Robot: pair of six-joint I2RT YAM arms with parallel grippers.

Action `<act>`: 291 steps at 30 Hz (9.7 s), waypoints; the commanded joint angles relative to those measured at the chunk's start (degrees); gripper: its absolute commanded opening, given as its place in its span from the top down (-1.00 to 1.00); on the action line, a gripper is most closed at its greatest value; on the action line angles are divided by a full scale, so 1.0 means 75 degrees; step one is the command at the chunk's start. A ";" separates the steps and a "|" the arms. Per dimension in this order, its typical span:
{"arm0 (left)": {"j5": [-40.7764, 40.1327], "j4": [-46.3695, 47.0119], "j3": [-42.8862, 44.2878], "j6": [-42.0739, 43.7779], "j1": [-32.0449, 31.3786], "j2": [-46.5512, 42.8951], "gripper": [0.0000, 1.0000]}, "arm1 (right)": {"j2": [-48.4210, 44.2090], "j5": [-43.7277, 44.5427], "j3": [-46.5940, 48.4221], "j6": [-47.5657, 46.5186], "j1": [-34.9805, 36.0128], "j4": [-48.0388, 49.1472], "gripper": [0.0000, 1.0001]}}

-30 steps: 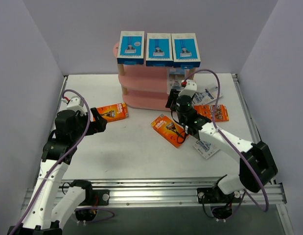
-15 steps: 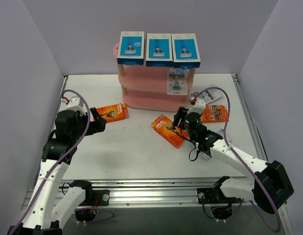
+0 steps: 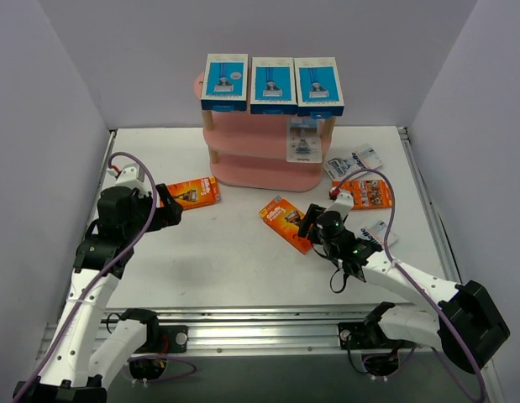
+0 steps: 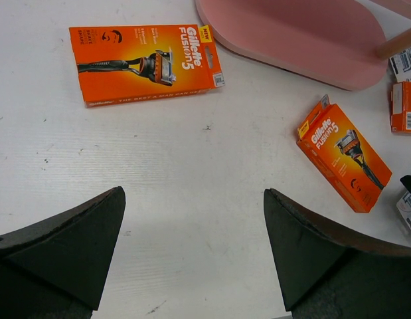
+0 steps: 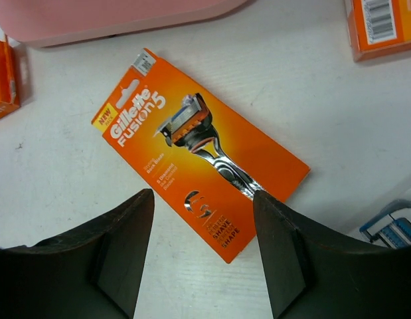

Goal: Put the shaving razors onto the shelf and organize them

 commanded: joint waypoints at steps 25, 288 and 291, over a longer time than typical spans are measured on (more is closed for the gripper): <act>0.0234 0.0156 0.0147 0.0074 0.0024 -0.0071 -0.88 | -0.0940 0.0861 0.0573 0.2222 -0.3738 -0.3831 -1.00; -0.0656 -0.0019 0.0182 0.0027 0.0071 -0.0703 -0.88 | 0.2479 0.3345 0.3830 -0.1739 0.6982 -0.3104 1.00; -0.0668 -0.0019 0.0182 0.0027 0.0071 -0.0703 -0.88 | 0.2714 0.3216 0.3912 -0.1798 0.7099 -0.3069 1.00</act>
